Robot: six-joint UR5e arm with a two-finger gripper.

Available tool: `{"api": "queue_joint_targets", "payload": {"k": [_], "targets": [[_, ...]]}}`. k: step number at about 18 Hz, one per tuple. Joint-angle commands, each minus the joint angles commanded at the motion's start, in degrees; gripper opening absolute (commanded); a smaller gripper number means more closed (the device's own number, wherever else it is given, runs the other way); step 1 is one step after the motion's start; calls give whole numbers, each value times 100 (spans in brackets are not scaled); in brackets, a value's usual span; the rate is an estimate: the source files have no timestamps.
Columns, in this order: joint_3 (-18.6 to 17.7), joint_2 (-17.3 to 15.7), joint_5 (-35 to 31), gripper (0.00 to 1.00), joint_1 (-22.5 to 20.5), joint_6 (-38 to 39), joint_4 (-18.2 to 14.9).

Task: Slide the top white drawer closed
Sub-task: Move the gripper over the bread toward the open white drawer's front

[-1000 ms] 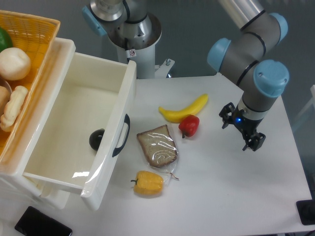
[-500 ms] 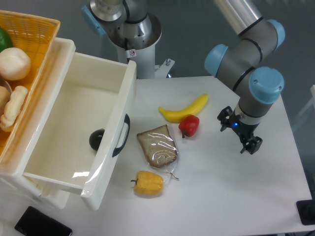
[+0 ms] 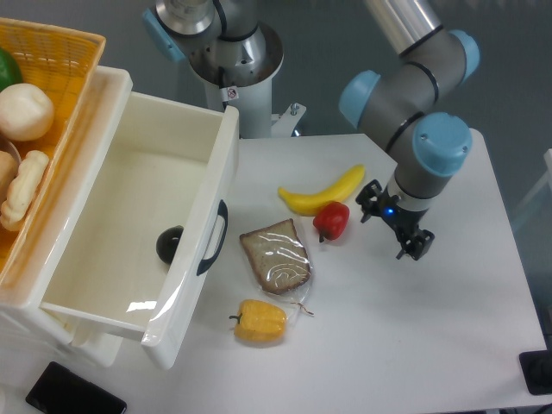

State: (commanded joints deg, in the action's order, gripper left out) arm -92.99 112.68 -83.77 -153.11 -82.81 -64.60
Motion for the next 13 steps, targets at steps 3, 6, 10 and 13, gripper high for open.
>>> {"api": "queue_joint_targets", "payload": {"k": [3,6,10,13], "targets": [[0,9,221,55,211,729,-26],[44,26,229,26,361,1458,-26],[88,-9,658,2,545,2617,-53],[150,-96,1090,0,668,3139,-420]]}}
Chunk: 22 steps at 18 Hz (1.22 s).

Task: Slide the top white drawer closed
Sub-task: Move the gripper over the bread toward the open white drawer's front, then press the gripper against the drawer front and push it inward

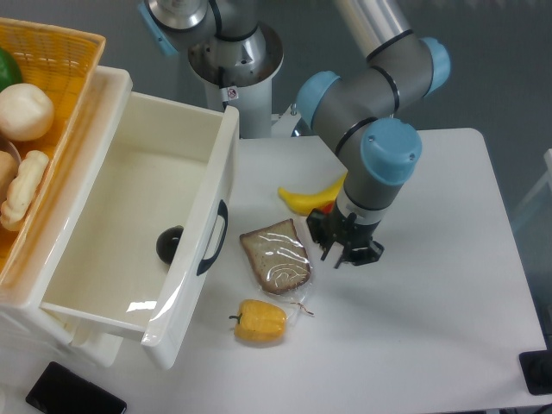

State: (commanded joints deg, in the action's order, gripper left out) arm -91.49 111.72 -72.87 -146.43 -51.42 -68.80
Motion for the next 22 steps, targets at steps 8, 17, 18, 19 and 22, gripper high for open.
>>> {"api": "queue_joint_targets", "payload": {"k": [8,17,18,19,22], "targets": [[176,-475,1379,0,273,71,-1362],[193,-502,1565,1,291,71,-2094],[211,-502,1565,1,291,71,-2102],[228,-502,1565,1,291,71,-2155],[272,-510,1565,1,291,62,-2287]]}}
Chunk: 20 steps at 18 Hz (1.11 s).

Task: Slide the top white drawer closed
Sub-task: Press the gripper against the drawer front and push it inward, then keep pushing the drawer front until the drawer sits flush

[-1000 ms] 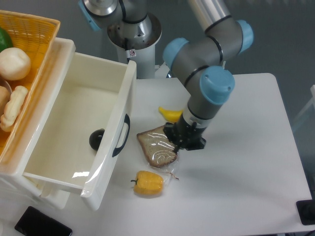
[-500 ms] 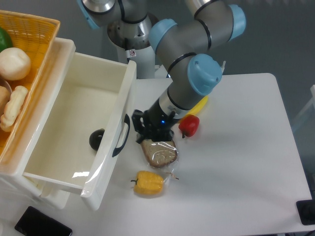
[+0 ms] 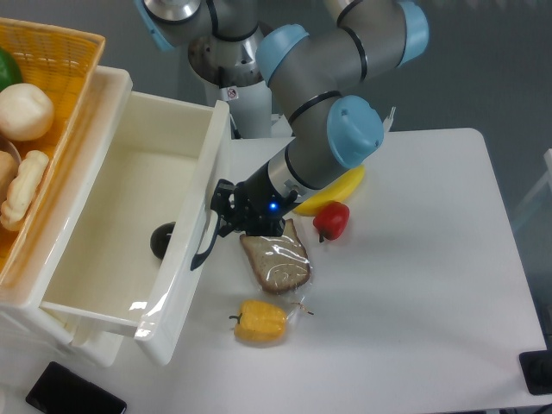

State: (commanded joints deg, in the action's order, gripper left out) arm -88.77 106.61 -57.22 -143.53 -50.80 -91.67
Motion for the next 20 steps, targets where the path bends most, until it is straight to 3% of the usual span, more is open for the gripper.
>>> {"api": "queue_joint_targets", "payload": {"k": [20], "targets": [[-114,-97,70,3,764,571,-18]]}}
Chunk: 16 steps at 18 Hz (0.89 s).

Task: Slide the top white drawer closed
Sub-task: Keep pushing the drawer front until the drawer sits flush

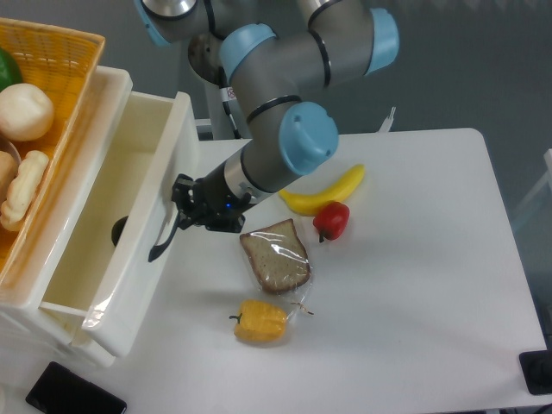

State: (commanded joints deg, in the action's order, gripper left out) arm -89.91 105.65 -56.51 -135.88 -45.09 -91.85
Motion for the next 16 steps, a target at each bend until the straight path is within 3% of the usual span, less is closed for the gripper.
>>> {"api": "queue_joint_targets", "payload": {"k": [16], "targets": [[0,-88,114,4,299,255,26]]}}
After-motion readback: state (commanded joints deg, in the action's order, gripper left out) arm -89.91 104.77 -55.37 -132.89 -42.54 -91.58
